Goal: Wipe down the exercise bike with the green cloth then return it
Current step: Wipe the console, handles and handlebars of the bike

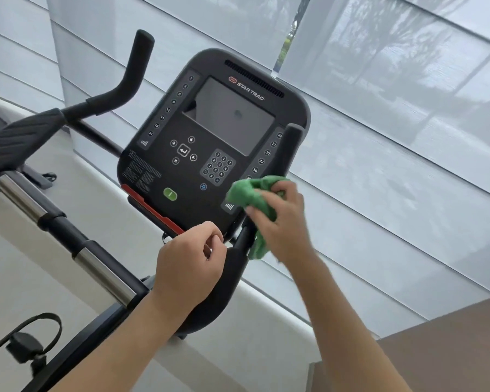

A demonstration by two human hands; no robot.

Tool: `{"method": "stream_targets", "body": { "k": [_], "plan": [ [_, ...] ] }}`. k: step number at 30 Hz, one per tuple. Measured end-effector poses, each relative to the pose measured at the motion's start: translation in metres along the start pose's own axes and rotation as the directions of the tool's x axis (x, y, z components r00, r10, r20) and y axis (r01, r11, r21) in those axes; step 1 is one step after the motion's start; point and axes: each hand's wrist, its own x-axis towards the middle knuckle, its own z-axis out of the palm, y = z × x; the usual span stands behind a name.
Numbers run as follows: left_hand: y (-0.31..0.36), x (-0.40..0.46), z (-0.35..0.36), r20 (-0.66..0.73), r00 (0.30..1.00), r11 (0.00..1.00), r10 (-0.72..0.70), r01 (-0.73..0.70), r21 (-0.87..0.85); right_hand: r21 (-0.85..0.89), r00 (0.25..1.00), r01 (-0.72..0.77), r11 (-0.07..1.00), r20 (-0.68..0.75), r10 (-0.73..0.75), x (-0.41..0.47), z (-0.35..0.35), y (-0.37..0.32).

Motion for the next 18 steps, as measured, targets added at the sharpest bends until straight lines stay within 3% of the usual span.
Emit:
{"method": "stream_targets", "body": {
  "k": [3, 8, 14, 18],
  "plan": [
    [0.002, 0.0, 0.0, -0.023, 1.0, 1.0, 0.001, -0.002, -0.028, -0.105, 0.999, 0.031, 0.994, -0.001, -0.032, -0.016, 0.021, -0.009],
    [0.002, 0.0, -0.003, -0.041, 0.999, 0.997, 0.019, -0.022, -0.069, 0.032, 0.992, 0.052, 0.998, 0.117, -0.055, -0.059, 0.017, -0.019],
    [0.002, 0.0, -0.002, -0.022, 0.997, 0.993, 0.067, -0.069, -0.094, 0.451, 0.99, -0.107, 0.886, 0.131, 0.053, -0.083, 0.007, 0.003],
    [0.0, 0.003, 0.004, 0.048, 0.994, 0.991, 0.097, -0.092, -0.094, 0.395, 0.992, -0.117, 0.911, 0.009, 0.123, -0.077, -0.002, 0.029]
  ]
}}
